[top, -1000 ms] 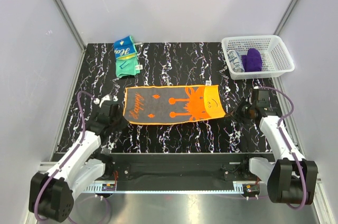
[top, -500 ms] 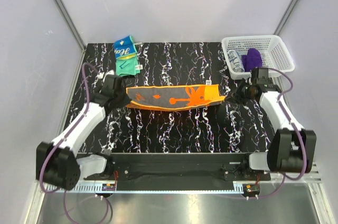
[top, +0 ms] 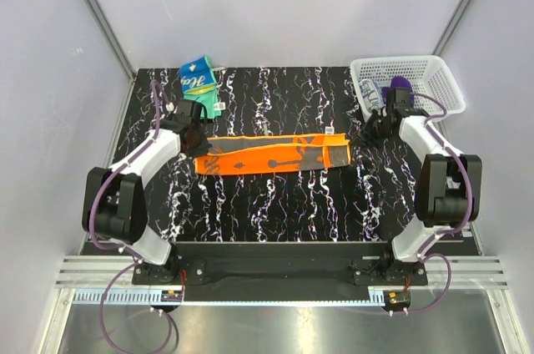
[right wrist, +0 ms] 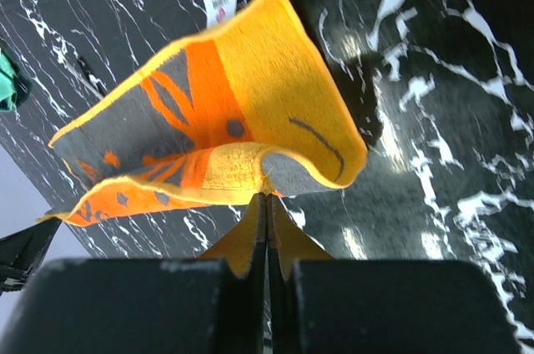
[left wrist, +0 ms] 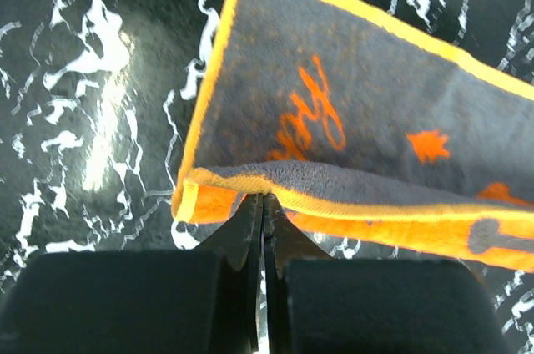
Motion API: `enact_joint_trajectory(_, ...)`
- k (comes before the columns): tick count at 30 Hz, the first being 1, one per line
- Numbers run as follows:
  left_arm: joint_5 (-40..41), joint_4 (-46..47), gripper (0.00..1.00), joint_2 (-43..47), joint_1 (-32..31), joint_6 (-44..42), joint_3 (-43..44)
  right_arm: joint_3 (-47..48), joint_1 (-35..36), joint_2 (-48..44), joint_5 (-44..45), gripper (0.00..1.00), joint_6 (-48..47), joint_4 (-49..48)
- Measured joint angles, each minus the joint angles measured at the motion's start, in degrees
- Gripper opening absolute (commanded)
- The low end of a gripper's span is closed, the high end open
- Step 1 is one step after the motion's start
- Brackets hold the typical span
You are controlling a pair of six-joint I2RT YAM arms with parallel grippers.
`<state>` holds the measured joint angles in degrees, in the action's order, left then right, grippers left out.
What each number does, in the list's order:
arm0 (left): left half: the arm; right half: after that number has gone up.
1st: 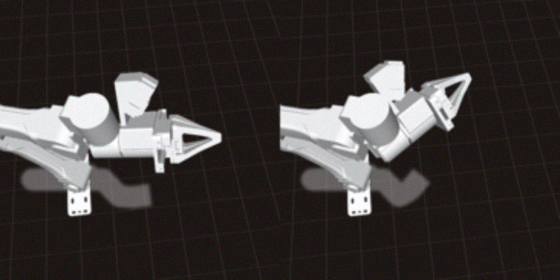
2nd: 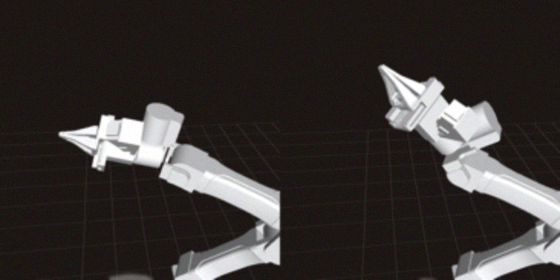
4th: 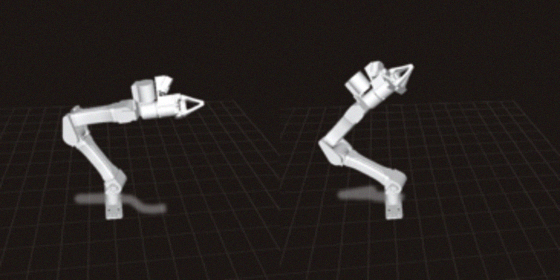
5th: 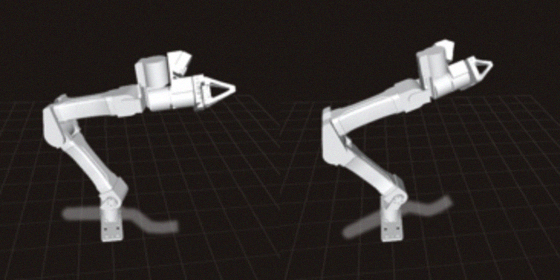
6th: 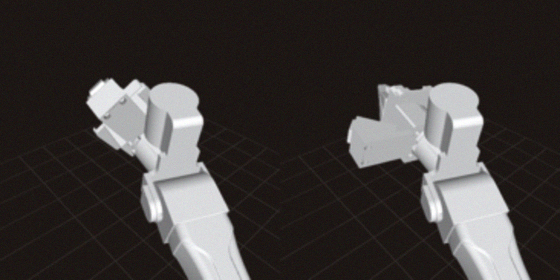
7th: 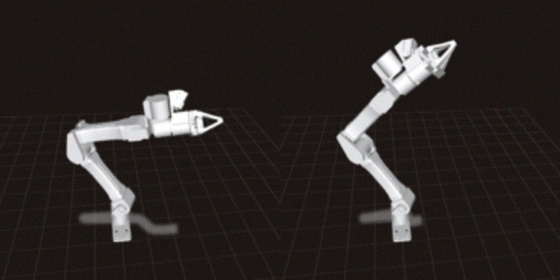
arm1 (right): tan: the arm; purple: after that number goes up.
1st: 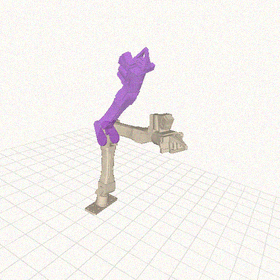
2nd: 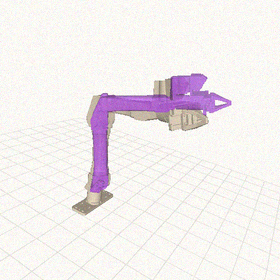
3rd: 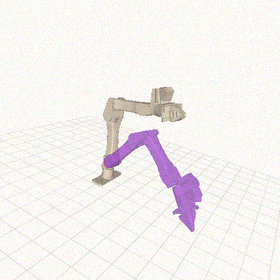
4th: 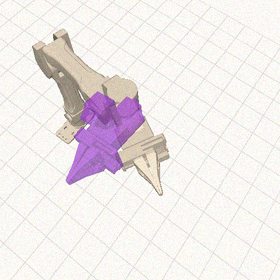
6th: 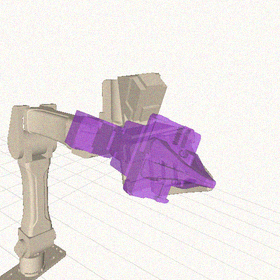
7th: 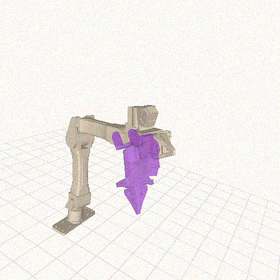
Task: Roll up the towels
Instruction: Fold the towel
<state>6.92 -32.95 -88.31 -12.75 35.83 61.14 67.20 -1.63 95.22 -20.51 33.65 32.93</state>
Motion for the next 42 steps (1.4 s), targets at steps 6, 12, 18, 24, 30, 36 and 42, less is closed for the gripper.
enact_joint_trajectory(6,-0.1,-0.4,0.00,-5.2,1.2,-1.8,3.8,3.8,0.9,4.9,0.3,0.00,0.0,-0.5)
enact_joint_trajectory(12,-0.2,-0.7,0.00,-11.6,1.5,-3.6,9.5,4.8,0.9,7.7,0.7,0.00,0.0,-0.8)
enact_joint_trajectory(18,-0.4,-0.9,0.00,-15.1,1.9,-4.3,11.7,6.1,0.9,10.3,1.6,0.00,0.1,-0.7)
enact_joint_trajectory(24,-0.7,-1.2,0.01,-17.7,2.7,-4.9,14.1,9.7,0.9,12.3,2.0,0.00,0.1,-0.5)
enact_joint_trajectory(30,-1.0,-1.2,0.22,-20.8,2.8,-6.1,16.5,12.3,0.9,14.8,3.0,0.00,0.7,-0.2)
enact_joint_trajectory(36,-1.5,-1.3,0.75,-23.5,3.2,-7.1,19.4,13.0,0.9,16.5,4.5,0.49,1.0,0.2)
enact_joint_trajectory(42,-1.1,-1.7,0.78,-22.8,4.0,-7.1,21.6,13.7,0.9,16.3,5.9,0.66,0.0,1.0)
